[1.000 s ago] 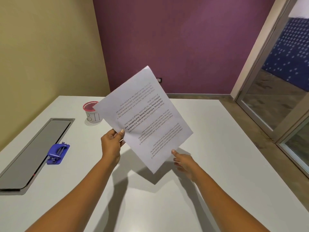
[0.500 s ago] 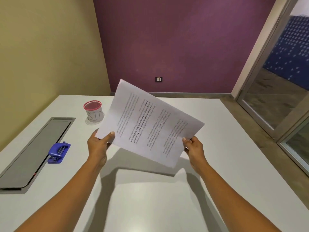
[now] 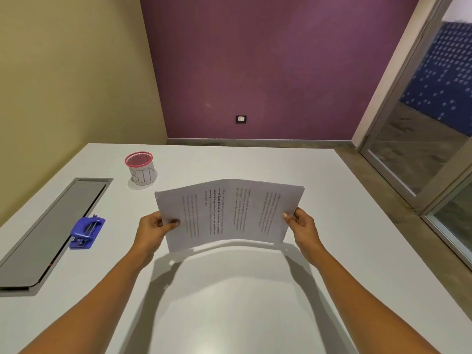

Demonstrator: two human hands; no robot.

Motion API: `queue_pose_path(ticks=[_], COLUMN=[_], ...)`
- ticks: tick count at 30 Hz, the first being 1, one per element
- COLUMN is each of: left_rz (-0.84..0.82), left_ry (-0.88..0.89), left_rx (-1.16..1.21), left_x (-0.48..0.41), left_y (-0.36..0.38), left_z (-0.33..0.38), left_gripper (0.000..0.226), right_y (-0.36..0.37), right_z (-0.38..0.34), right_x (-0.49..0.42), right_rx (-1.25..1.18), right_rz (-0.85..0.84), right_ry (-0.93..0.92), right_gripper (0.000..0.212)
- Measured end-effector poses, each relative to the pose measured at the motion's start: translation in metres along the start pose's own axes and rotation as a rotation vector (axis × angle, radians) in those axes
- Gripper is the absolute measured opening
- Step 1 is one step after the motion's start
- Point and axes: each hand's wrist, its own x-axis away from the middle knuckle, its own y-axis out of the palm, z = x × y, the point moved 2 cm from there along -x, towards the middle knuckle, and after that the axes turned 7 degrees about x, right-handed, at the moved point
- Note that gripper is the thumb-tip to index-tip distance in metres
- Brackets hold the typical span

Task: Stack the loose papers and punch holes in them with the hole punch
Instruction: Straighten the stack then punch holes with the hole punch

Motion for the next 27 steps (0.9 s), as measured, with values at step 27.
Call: queue_pose_path(ticks=[27], left_rz=[-0.030], left_ry=[0.042], left_rx=[0.060], left_x=[0.007], left_y=[0.012], left_z=[0.007], left_gripper=[0.012], right_y=[0.001], right_z=[0.004], right_x=[0.006], right_rx=[0.016], right_rz=[0.037], right_ry=[0.007], right_gripper=[0.021])
